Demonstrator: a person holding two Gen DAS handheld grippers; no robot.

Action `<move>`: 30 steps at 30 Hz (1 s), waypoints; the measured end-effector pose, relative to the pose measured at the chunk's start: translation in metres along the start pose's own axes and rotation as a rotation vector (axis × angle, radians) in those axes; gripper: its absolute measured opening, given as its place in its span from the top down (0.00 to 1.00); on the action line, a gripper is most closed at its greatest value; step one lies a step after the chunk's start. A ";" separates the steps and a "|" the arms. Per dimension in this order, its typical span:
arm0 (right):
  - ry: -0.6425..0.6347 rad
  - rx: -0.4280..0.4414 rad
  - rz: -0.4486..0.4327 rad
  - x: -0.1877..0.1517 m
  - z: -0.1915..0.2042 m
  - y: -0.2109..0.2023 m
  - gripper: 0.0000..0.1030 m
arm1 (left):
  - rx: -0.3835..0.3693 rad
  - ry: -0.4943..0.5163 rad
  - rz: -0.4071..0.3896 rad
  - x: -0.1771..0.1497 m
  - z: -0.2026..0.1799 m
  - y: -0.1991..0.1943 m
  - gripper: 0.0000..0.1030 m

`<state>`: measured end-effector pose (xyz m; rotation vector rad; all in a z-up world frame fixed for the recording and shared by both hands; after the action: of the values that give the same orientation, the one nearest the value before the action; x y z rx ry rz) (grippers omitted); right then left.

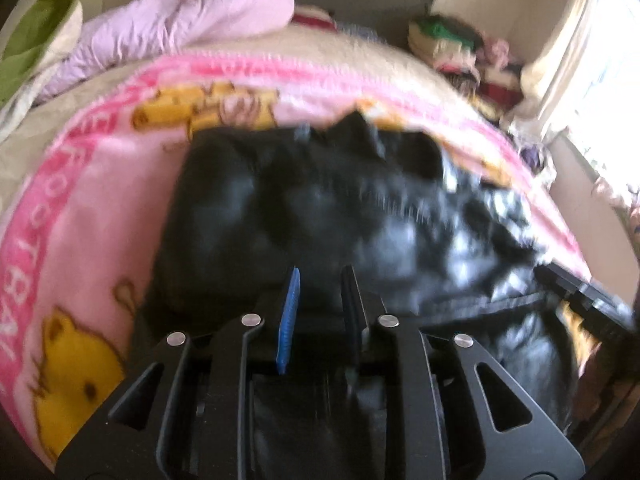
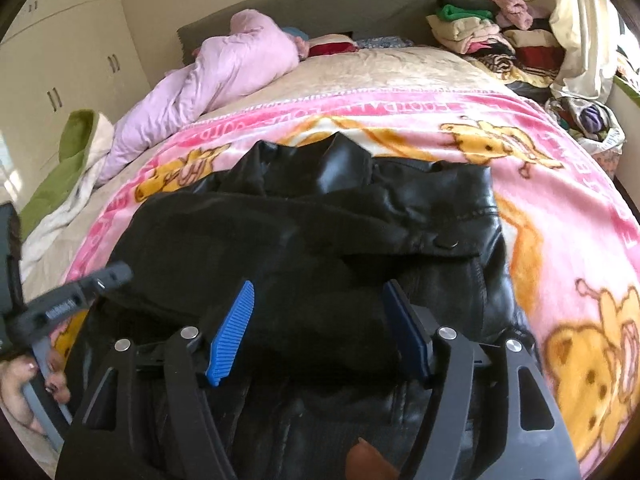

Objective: Fold large clothes
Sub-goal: 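Fold the held hem up over the jacket toward the collar with both tools, then open both tools and release the folded hem onto the jacket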

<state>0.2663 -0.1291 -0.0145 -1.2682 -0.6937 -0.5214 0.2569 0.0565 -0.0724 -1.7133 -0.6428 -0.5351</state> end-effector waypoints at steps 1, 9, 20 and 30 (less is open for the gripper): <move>-0.009 0.000 0.002 -0.001 0.002 0.000 0.36 | 0.015 0.013 0.013 -0.004 -0.001 0.004 0.84; -0.038 0.001 0.017 -0.007 0.009 0.003 0.36 | 0.042 0.048 0.050 -0.016 0.001 0.018 0.84; 0.020 -0.075 0.170 -0.042 -0.011 0.033 0.34 | 0.009 0.023 0.044 -0.014 0.004 0.016 0.84; 0.067 -0.041 0.082 -0.031 -0.009 0.006 0.29 | -0.003 0.017 0.035 -0.012 0.004 0.011 0.84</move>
<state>0.2508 -0.1376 -0.0418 -1.3065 -0.5752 -0.5105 0.2555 0.0570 -0.0893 -1.7176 -0.5996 -0.5253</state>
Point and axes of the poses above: each gripper's, at about its wrist camera, not at the fingertips, and y roughly the way its jaws point, z to its left, x to its top, the point moved 6 cm from there along y, roughly the way its jaws point, and after that the axes turned 3 degrees about -z, right-handed, at the moved point
